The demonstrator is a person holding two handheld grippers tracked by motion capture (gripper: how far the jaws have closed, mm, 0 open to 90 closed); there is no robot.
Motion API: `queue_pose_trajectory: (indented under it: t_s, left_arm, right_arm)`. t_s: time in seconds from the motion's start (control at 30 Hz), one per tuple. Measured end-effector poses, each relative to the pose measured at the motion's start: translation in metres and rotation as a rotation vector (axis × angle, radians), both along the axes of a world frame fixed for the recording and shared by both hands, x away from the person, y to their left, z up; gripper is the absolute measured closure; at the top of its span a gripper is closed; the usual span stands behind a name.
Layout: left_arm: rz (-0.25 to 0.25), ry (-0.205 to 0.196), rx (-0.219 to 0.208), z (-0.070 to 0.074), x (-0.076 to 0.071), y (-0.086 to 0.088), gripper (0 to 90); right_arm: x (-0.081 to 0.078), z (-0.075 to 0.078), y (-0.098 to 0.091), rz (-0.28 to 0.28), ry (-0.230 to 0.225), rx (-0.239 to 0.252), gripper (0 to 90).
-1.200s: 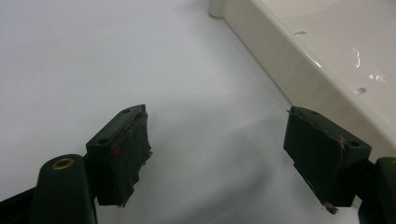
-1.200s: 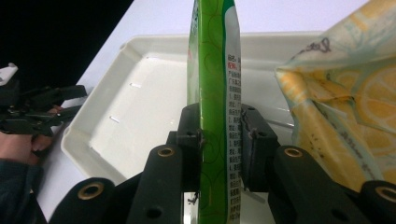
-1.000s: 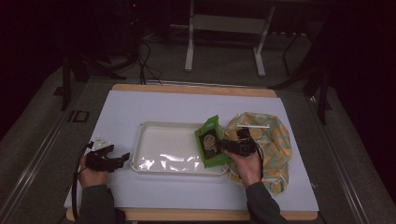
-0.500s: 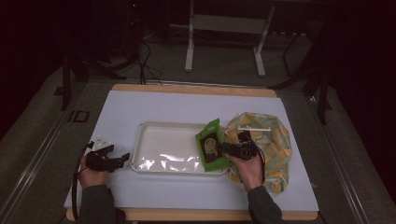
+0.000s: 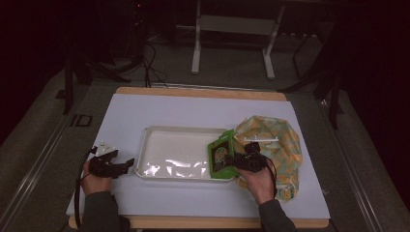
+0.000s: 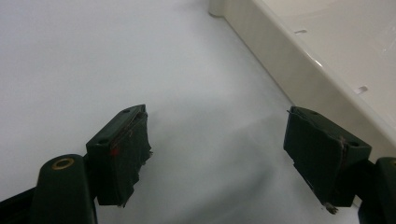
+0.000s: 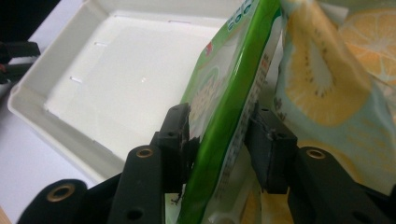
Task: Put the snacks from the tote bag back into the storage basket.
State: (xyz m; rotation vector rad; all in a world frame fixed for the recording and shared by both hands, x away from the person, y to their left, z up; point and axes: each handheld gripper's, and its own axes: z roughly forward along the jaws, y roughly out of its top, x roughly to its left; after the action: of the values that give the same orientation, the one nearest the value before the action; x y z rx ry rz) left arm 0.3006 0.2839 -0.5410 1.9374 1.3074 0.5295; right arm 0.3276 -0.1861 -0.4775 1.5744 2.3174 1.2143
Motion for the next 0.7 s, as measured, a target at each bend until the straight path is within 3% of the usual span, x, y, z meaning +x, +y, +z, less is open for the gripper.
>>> queue_pose_trajectory:
  t_s: [0.5, 0.7]
  left_arm:
    - [0.000, 0.000, 0.001, 0.000, 0.000, 0.000, 22.7]
    - [0.000, -0.001, 0.000, 0.000, 0.000, 0.000, 22.7]
  right_arm:
    - [-0.023, 0.000, -0.008, 0.014, -0.018, 0.000, 58.5]
    - [-0.025, -0.001, -0.006, 0.037, -0.003, -0.014, 59.1]
